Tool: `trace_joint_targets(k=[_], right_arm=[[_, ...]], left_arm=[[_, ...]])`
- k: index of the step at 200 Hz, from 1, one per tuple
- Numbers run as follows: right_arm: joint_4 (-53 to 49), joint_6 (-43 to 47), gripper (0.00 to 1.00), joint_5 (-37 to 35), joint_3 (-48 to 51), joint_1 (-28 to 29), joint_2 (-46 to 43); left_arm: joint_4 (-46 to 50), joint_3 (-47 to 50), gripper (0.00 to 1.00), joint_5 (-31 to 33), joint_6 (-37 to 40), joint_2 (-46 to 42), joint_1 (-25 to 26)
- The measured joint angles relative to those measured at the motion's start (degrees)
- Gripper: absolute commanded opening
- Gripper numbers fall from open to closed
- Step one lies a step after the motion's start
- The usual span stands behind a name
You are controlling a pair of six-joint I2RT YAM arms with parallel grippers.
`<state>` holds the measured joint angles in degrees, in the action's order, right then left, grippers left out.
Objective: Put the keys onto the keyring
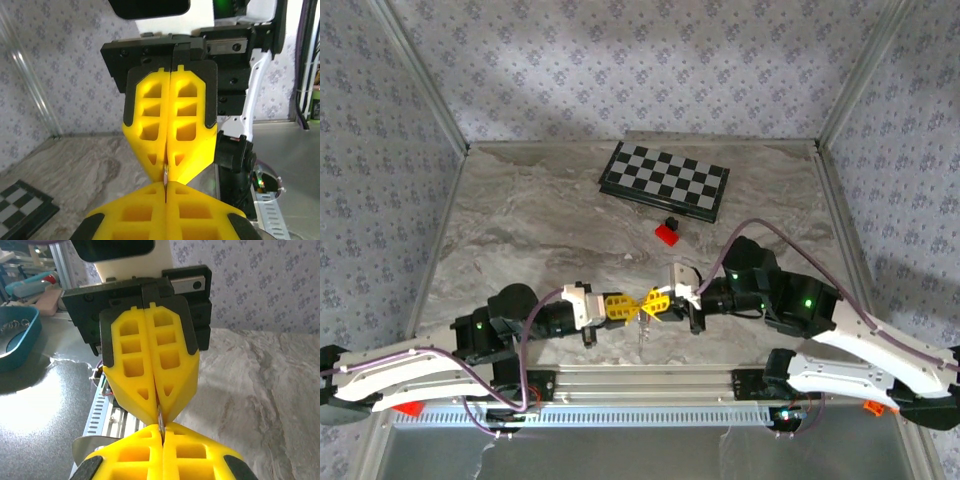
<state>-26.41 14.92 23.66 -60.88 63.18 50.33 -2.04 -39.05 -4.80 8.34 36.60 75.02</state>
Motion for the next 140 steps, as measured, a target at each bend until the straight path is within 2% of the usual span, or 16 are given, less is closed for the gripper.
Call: trace_joint_targets(k=[56, 102, 140], right_arm=[[-6.1, 2.3, 0.0, -4.1, -4.7, 1.2, 3.0], [-9.4, 2.9, 0.0, -5.9, -5.1, 3.0, 6.0], [-12.0, 3.7, 0.0, -7.9, -6.1, 4.0, 6.9]], left_arm=[[12.9, -6.9, 0.15, 6.5, 3.8, 1.4, 0.0], [15.8, -7.2, 0.26, 6.8, 4.6, 2.9, 0.0], [16.9, -7.2, 0.29, 6.6, 4.7, 3.6, -0.1]])
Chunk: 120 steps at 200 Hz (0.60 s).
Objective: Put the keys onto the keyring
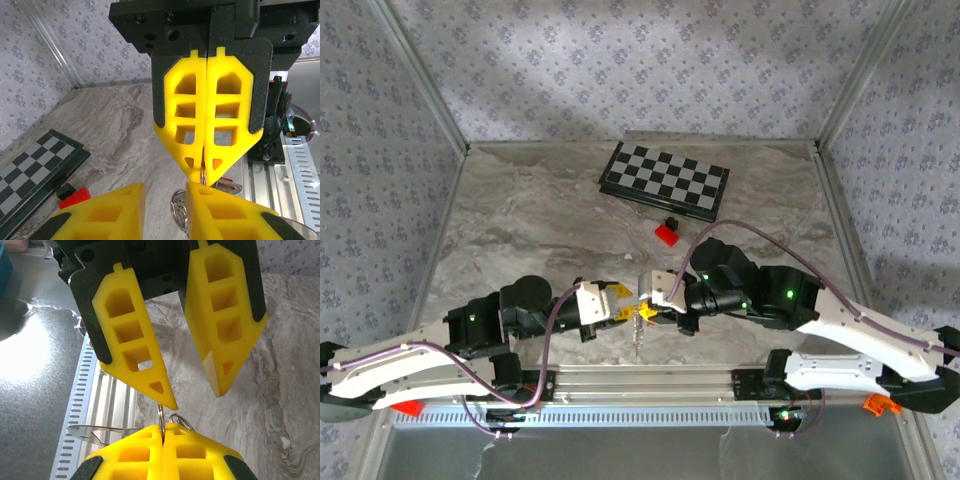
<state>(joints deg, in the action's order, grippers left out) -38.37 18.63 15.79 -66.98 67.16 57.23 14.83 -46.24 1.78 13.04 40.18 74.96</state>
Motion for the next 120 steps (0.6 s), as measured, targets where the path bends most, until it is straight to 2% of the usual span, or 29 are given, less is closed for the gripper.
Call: trace_joint_targets(k=[92, 120], right_arm=[[-0.9, 1.0, 0.0, -3.2, -0.5, 0.1, 0.0], [-0.9, 1.0, 0.0, -3.2, -0.5, 0.1, 0.0]], left_arm=[[0.7, -0.1, 0.3, -1.3, -0.4, 0.8, 0.0], [0.7, -0.1, 0.28, -2.0, -0.5, 1.5, 0.0]])
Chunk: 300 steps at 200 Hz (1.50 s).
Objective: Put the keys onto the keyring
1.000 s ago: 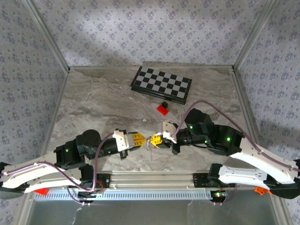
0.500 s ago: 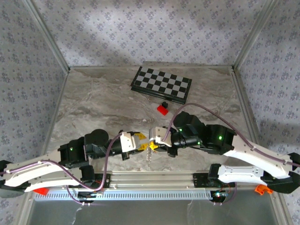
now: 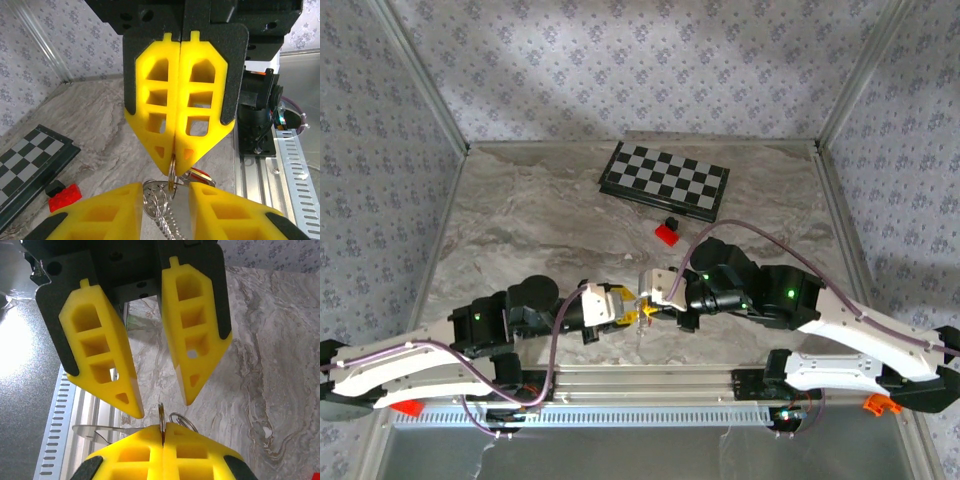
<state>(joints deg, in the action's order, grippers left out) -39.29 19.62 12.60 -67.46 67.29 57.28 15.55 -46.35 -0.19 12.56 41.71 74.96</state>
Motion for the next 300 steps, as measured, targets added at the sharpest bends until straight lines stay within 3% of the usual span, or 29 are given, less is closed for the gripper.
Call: trace_joint_targets(k=[82, 108, 132, 169, 205, 258, 300], right_arm=[[-0.3, 0.0, 0.0, 0.2, 0.0, 0.3, 0.1], [-0.4, 0.0, 0.0, 0.2, 0.0, 0.3, 0.0], [0.2, -0.1, 0.15, 0.3, 0.0, 0.3, -0.2], [3.1, -0.7, 0.25, 1.7, 0.6, 0.4, -2.5], [3.9, -1.0, 0.24, 4.5, 1.4, -0.1, -4.6], [5.2, -1.8, 0.15, 6.9, 3.3, -1.1, -7.3], [6.4, -2.4, 0.25, 8.7, 4.2, -1.9, -8.1]], left_arm=[[-0.3, 0.0, 0.0, -0.5, -0.5, 1.6, 0.0], [-0.5, 0.0, 0.0, -0.7, -0.6, 1.5, 0.0], [-0.8, 0.0, 0.0, -1.4, -0.8, 0.8, 0.0], [-7.5, 2.5, 0.0, -4.6, -2.1, -2.4, -0.1], [-15.3, 4.6, 0.0, -8.0, -3.7, -2.4, -0.1], [-18.8, 4.9, 0.0, -9.9, -4.7, -1.0, -0.3], [-19.4, 4.9, 0.0, -10.8, -4.7, -0.7, -0.3]])
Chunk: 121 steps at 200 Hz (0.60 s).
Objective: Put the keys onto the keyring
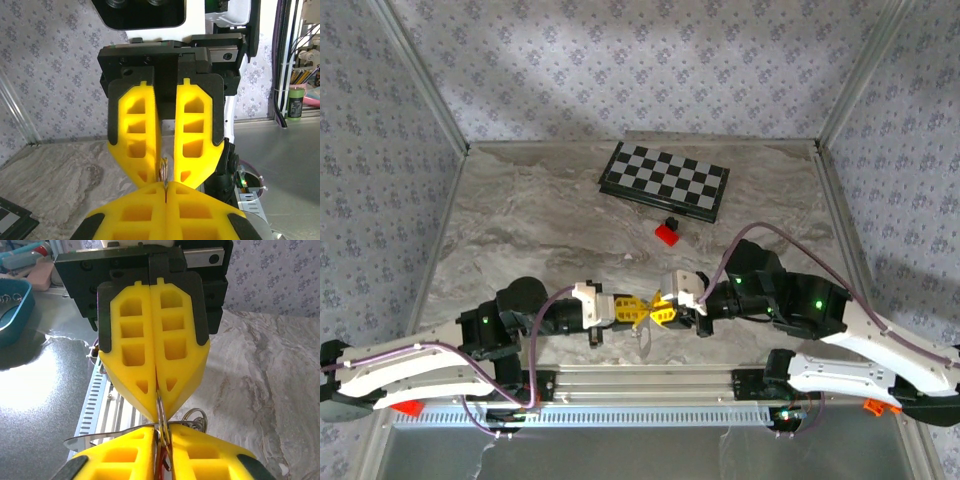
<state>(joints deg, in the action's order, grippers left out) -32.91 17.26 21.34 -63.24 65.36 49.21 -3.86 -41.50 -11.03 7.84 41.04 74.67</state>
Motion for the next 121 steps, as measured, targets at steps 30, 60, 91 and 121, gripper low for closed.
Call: trace_joint_targets(k=[30, 60, 91, 121], right_arm=[[0.6, -0.3, 0.27, 1.2, 0.2, -0.8, -0.2], [0.7, -0.3, 0.15, 2.4, 1.0, -1.4, -0.8], [1.5, -0.2, 0.05, 3.7, 2.0, -2.1, -1.9], [2.6, 0.0, 0.0, 4.5, 2.6, -2.3, -2.6]], left_arm=[[-0.3, 0.0, 0.0, -0.5, 0.0, 0.2, 0.0], [-0.3, -0.1, 0.0, -0.6, 0.0, 0.7, 0.0], [-0.1, -0.7, 0.0, -0.8, 0.0, 1.2, 0.0], [0.7, -1.6, 0.0, -1.0, 0.1, 1.5, 0.0]])
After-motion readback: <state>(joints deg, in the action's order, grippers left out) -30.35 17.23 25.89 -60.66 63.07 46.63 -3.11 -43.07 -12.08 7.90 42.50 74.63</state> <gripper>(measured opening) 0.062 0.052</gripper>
